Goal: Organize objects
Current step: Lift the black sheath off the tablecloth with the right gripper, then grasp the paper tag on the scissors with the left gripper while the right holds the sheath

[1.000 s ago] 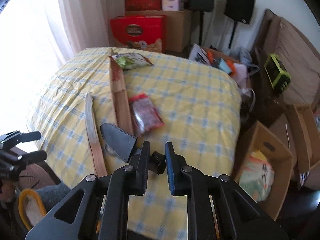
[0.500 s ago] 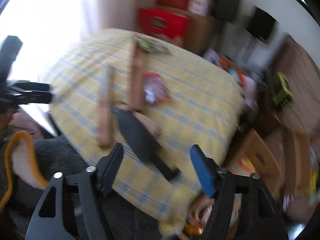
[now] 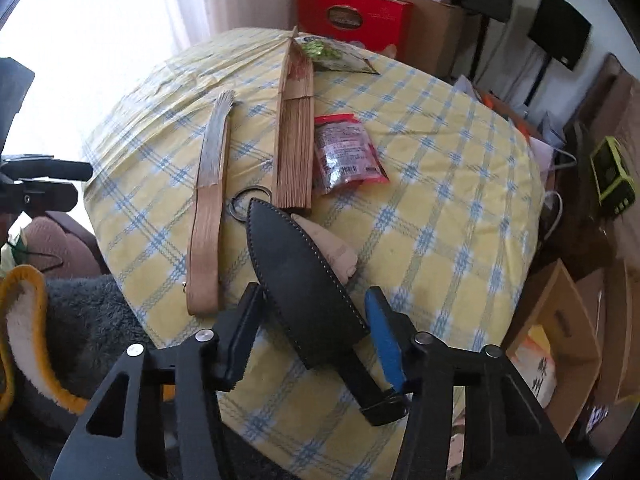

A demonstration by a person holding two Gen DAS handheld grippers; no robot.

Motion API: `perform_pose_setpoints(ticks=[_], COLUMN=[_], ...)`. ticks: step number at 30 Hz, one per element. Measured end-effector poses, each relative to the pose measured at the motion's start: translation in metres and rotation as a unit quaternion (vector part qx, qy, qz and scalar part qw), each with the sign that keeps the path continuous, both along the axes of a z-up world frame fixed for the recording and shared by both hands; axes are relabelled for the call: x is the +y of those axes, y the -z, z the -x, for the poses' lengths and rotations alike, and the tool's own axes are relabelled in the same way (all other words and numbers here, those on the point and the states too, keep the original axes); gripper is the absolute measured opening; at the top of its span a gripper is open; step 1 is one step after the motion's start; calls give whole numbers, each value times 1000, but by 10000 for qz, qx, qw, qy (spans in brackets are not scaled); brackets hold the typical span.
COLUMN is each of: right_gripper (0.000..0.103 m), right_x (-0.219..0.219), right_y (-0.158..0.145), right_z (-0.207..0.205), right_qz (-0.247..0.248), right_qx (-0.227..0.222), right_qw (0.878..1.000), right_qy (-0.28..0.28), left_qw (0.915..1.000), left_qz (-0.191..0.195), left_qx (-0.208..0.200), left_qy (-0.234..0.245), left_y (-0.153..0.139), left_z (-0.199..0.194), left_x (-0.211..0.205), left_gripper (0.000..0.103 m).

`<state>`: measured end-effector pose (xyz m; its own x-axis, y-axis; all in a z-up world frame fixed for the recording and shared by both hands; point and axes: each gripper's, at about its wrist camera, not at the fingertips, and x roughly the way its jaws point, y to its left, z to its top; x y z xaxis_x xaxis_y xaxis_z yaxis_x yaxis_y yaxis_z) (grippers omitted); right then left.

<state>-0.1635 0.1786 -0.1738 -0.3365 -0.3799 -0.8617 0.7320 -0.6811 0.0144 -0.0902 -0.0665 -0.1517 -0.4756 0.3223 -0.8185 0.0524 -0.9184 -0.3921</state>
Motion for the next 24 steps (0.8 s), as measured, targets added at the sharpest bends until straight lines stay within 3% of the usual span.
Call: perform_pose_setpoints(ticks=[4,11,15,18,20,24], right_gripper=[39,37,37,38,38,38], right_x=[17,60,82,99,106,121], right_y=[-21,-74,-90,-94,-91,-83], right_z=[-12,-30,-39,-49,-54,-60], right_qz=[527,1036,1025,1184,1210,1328], right_qx=[107,747,933,958,967,950], right_qw=[9981,9857,9776,9722,9694,9620], right_qy=[301,1102,1581,1778,1906,2189], left_qw=[9998,9992,9933,9874,9841,9856], left_qz=[-122,-51,-67,381,731,942], left_qx=[-30,151,17,-17,122,275], left_qy=[164,366,1150,1535,1612,1377], left_y=[-10,-37,-45,-48,-48,-34], left_z=[1,12,31,43,48,61], left_x=[8,28,59,89,109,140], left_gripper=[84,84,84,85,94,97])
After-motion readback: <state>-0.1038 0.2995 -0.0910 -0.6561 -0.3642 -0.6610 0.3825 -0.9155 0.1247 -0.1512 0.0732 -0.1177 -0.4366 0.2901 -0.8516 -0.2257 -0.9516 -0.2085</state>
